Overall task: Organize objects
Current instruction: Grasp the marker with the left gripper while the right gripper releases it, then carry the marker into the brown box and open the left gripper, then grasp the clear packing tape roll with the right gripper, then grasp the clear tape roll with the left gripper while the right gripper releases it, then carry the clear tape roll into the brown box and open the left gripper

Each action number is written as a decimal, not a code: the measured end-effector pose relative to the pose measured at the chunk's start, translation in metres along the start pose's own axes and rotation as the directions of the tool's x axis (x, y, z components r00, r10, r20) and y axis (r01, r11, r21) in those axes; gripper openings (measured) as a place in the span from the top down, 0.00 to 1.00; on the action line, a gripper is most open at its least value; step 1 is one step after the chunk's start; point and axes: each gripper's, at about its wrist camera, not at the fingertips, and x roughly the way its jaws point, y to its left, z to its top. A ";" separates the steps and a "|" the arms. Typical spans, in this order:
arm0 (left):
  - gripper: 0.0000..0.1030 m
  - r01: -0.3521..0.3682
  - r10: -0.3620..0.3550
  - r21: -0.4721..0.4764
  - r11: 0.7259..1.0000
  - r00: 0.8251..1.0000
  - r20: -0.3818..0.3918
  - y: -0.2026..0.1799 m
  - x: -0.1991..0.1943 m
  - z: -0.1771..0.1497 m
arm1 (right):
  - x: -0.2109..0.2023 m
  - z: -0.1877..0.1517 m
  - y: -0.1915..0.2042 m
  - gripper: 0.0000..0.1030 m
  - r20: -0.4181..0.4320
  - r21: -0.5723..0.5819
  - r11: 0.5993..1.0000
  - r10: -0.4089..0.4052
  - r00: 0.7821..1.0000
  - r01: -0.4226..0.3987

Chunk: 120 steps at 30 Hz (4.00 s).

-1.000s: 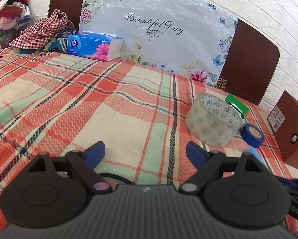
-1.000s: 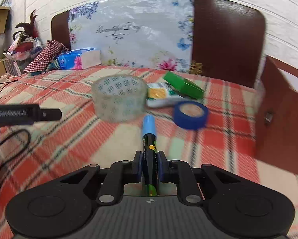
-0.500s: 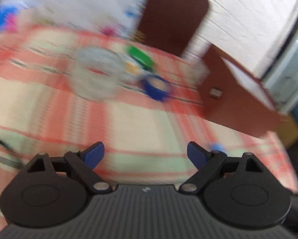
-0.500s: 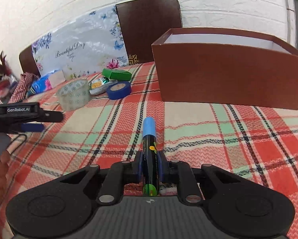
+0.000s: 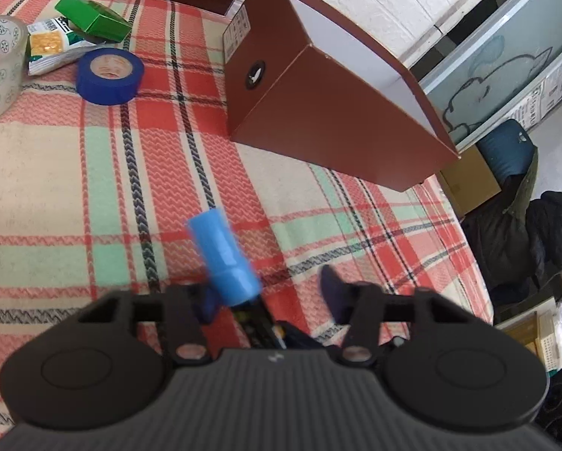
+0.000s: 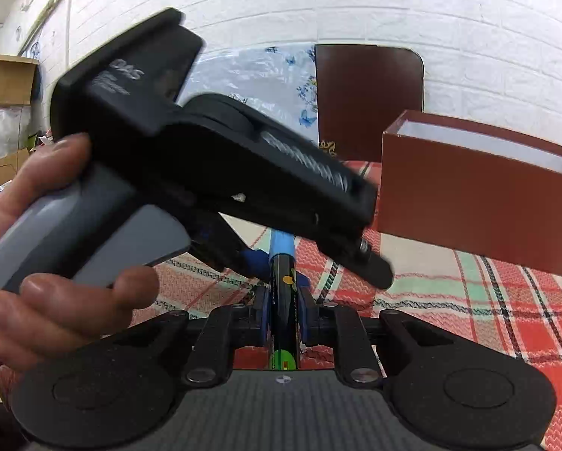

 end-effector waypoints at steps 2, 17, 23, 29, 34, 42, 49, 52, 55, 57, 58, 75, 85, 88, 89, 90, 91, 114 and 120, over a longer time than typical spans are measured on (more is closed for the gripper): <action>0.77 -0.001 0.001 -0.015 1.000 1.000 -0.015 0.002 0.001 0.004 | 0.000 0.001 -0.006 0.84 0.008 0.034 0.999 -0.003 1.000 0.002; 0.23 0.014 -0.080 0.317 0.948 0.977 0.196 -0.141 -0.002 0.121 | -0.003 0.071 -0.070 0.84 0.329 0.079 0.982 -0.187 0.926 0.170; 0.10 -0.145 0.001 0.303 0.942 0.903 0.430 -0.141 -0.025 0.152 | 0.038 0.119 -0.142 0.55 0.326 0.142 0.898 -0.440 0.837 0.417; 0.10 -0.233 0.143 0.204 0.951 0.915 0.378 -0.063 -0.029 0.103 | 0.027 0.093 -0.151 0.51 0.328 0.278 0.879 -0.465 0.823 0.386; 0.10 -0.370 0.312 0.143 0.918 0.896 0.317 0.006 -0.040 0.032 | 0.025 0.063 -0.106 0.50 0.292 0.237 0.921 -0.371 0.882 0.309; 0.10 -0.626 0.666 -0.231 0.744 0.676 0.314 0.139 -0.115 -0.009 | 0.089 0.071 -0.031 0.50 0.111 0.039 0.998 -0.051 0.993 0.046; 0.06 -0.607 0.719 -0.386 0.694 0.568 0.400 0.177 -0.139 -0.021 | 0.140 0.107 0.015 0.47 0.044 0.053 0.992 0.111 0.993 -0.113; 0.06 -0.591 0.686 -0.351 0.726 0.596 0.417 0.177 -0.137 -0.018 | 0.166 0.122 0.029 0.47 0.023 0.036 0.992 0.116 0.993 -0.117; 0.05 -0.567 0.673 -0.363 0.739 0.604 0.427 0.179 -0.139 -0.018 | 0.188 0.128 0.040 0.46 -0.020 0.037 0.991 0.129 0.991 -0.128; 0.05 -0.560 0.668 -0.364 0.744 0.607 0.431 0.177 -0.140 -0.022 | 0.193 0.127 0.048 0.24 -0.024 0.022 0.988 0.151 0.988 -0.150; 0.04 -0.555 0.664 -0.365 0.748 0.609 0.434 0.176 -0.140 -0.023 | 0.195 0.126 0.052 0.16 -0.028 0.000 0.987 0.160 0.987 -0.160; 0.04 -0.546 0.656 -0.365 0.754 0.612 0.442 0.177 -0.140 -0.023 | 0.156 0.079 0.060 0.15 -0.057 -0.167 0.983 0.068 0.996 -0.077; 0.07 -0.623 0.651 -0.214 0.753 0.655 0.384 0.151 -0.118 -0.012 | 0.017 0.017 -0.027 0.14 -0.082 -0.017 0.970 -0.244 0.966 0.243; 0.08 -0.446 0.465 -0.140 0.884 0.809 0.359 0.109 -0.105 -0.005 | 0.010 0.008 -0.042 0.14 -0.098 0.047 0.971 -0.228 0.969 0.233; 0.08 -0.389 0.395 -0.090 0.917 0.849 0.352 0.088 -0.098 -0.002 | 0.014 0.005 -0.043 0.14 -0.119 0.045 0.972 -0.224 0.967 0.230; 0.09 -0.348 0.337 -0.029 0.937 0.878 0.341 0.065 -0.089 0.001 | 0.019 0.002 -0.043 0.13 -0.137 0.037 0.973 -0.220 0.966 0.227; 0.11 -0.313 0.287 0.033 0.949 0.904 0.318 0.043 -0.079 0.004 | 0.025 0.000 -0.043 0.11 -0.155 0.031 0.974 -0.217 0.964 0.224; 0.56 -0.207 0.070 0.457 0.865 0.952 0.298 -0.151 0.005 0.113 | 0.002 0.072 -0.088 0.16 0.365 0.081 0.944 -0.327 0.872 0.320; 0.26 -0.226 0.107 0.424 0.877 0.952 0.285 -0.152 0.040 0.130 | 0.046 0.101 -0.144 0.11 0.262 0.120 0.849 -0.527 0.809 0.514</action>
